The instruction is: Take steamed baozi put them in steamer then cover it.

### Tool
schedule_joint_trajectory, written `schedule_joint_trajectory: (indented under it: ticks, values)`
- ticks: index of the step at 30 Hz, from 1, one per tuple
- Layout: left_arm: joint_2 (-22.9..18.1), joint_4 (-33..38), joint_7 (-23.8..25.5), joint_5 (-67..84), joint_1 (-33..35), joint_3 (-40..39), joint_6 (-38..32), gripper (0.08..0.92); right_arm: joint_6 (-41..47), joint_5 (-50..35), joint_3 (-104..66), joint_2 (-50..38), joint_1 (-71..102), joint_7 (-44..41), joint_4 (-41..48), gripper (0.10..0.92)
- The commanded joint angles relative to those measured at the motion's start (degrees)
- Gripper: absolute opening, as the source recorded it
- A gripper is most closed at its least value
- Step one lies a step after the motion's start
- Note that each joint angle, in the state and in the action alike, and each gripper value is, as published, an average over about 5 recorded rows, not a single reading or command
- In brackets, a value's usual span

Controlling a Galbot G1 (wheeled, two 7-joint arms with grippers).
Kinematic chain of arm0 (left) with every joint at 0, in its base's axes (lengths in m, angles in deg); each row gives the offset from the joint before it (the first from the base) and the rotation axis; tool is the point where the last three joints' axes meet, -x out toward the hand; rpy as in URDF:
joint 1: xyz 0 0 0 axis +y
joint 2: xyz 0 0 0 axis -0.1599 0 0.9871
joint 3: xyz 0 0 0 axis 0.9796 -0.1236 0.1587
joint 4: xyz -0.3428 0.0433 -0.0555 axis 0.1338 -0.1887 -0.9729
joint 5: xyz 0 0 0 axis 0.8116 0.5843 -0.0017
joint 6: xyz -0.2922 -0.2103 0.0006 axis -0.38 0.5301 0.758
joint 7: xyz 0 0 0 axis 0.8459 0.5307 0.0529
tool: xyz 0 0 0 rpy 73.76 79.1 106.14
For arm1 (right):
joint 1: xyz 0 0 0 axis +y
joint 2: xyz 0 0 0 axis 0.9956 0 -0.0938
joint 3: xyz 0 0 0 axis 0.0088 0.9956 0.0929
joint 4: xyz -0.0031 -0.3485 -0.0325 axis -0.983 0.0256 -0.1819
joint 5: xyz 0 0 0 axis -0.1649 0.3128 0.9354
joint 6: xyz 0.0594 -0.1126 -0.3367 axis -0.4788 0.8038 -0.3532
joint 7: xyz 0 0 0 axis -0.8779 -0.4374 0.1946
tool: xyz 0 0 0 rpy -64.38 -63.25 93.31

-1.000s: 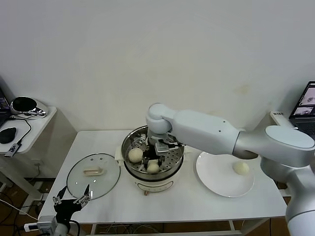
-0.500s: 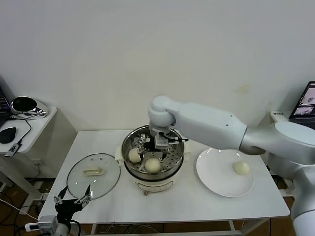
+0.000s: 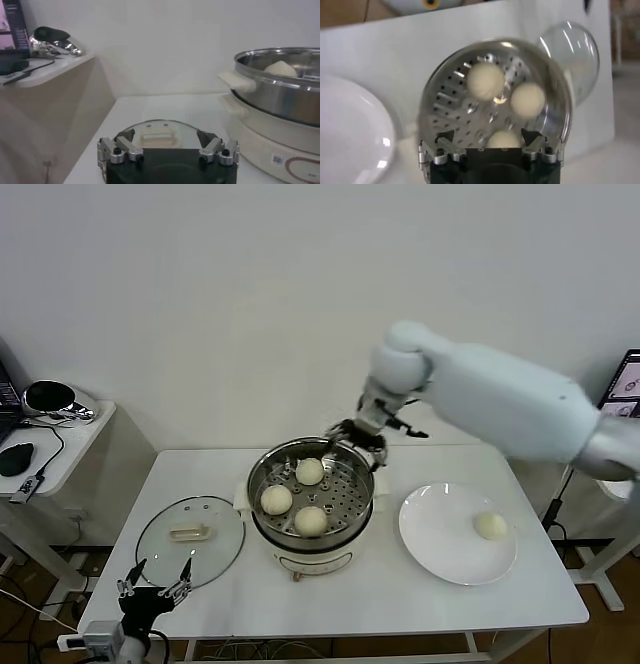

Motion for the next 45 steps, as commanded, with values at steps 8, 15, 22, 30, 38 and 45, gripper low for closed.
schedule_joint_trajectory:
  ticks: [8,15,22,30,38,45]
  values:
    - [0.01,-0.02,0.29,-0.58,0.64,-1.06,0.24,0.823,26.02,3.01,-7.83,-21.84,10.59,-1.24,0.05,0.823]
    - [-0.55,0.29,0.66,-0.98,1.28,-1.30,0.66,0.823,23.85,9.28,-18.05,-22.00,22.90,-0.13,3.76,0.823]
    - [-0.34,0.24,0.73,-1.17,1.92,-1.18,0.60,0.823,22.39,13.77,-23.13,-20.55,30.68,1.17,6.49,0.823]
    - [-0.47,-0.15,0.75,-1.19,1.71,-1.20,0.60,0.823,20.80,16.59,-25.66,-17.28,33.60,2.31,11.75,0.823]
    - [-0.32,-1.11,0.74,-1.29,1.65,-1.03,0.56,0.823,16.60,18.56,-28.18,-13.46,35.79,4.11,18.70,0.823]
    - [-0.31,-2.59,0.72,-1.68,1.18,-0.92,0.54,0.823,13.49,20.31,-29.29,-10.58,37.09,6.45,22.71,0.823]
